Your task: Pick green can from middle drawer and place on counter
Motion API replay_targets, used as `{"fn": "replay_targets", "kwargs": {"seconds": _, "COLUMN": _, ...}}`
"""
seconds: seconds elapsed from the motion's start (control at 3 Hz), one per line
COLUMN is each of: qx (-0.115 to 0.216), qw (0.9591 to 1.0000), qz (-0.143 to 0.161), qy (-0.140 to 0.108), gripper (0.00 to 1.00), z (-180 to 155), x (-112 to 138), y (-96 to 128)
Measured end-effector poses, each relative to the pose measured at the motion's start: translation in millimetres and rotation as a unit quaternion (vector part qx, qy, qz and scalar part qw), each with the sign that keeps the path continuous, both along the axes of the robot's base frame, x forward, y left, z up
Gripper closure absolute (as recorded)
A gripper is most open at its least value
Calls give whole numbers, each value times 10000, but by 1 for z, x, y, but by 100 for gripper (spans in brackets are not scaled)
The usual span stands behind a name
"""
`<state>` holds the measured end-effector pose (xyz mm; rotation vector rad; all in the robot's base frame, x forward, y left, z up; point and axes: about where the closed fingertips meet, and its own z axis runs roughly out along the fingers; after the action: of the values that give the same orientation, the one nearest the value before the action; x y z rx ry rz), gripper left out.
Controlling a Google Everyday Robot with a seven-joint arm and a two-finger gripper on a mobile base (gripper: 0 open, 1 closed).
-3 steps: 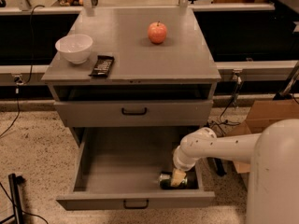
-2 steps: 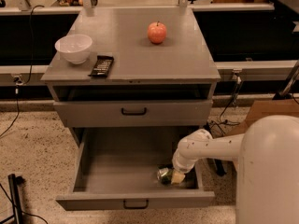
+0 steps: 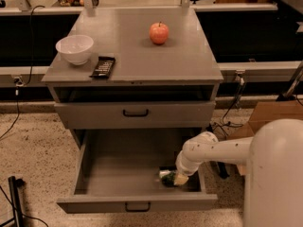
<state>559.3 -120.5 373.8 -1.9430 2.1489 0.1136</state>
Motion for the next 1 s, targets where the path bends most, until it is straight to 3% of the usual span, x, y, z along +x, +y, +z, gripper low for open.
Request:
{"fn": "replay_targets", "kwargs": {"seconds": 0.33, "qx": 706, "qw": 9973, "qz": -135, "qy": -151, "gripper": 89, "z": 25, "x": 6, "y": 8}}
{"fn": "replay_targets", "kwargs": {"seconds": 0.67, "qx": 1754, "qw": 9835, "qz": -296, "qy": -334, "gripper": 100, "z": 75, "x": 10, "y": 19}}
{"fn": "replay_targets", "kwargs": {"seconds": 1.0, "qx": 2415, "qw": 9677, "qz": -73, "qy": -716, "gripper": 100, "z": 142, "x": -2, "y": 10}}
